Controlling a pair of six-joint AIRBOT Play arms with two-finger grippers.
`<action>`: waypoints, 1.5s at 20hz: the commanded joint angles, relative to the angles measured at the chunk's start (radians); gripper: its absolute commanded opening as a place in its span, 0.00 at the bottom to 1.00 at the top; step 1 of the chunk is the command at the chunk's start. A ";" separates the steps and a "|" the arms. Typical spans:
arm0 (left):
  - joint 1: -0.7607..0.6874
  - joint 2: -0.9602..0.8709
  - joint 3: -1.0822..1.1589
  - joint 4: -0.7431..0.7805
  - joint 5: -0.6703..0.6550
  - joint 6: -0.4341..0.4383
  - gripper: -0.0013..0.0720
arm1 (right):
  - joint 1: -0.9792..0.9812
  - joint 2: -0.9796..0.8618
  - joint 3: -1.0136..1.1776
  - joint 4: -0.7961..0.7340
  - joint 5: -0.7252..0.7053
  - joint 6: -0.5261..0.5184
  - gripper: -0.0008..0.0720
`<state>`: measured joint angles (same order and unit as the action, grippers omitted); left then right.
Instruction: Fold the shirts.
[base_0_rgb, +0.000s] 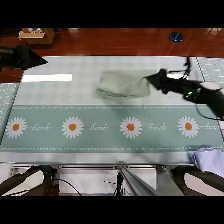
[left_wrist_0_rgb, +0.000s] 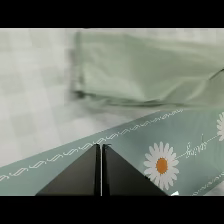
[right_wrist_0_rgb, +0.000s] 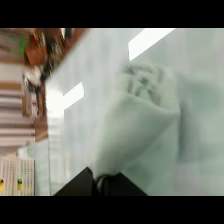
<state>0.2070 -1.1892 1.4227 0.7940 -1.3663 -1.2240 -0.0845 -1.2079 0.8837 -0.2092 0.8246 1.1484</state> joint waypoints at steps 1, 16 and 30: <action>0.000 -0.003 0.000 0.000 0.023 0.000 0.10 | -0.202 0.158 0.124 -0.285 0.170 0.261 0.06; 0.000 -0.005 0.000 0.000 0.019 0.028 0.10 | -1.010 0.338 0.427 -1.407 1.014 0.345 0.06; 0.000 -0.034 0.000 0.116 0.145 0.098 0.10 | -1.055 0.383 0.061 -2.006 1.009 0.344 0.06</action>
<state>0.2070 -1.2179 1.4227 0.8524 -1.2518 -1.1290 -1.1381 -0.8341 1.0576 -2.0537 1.8431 1.4986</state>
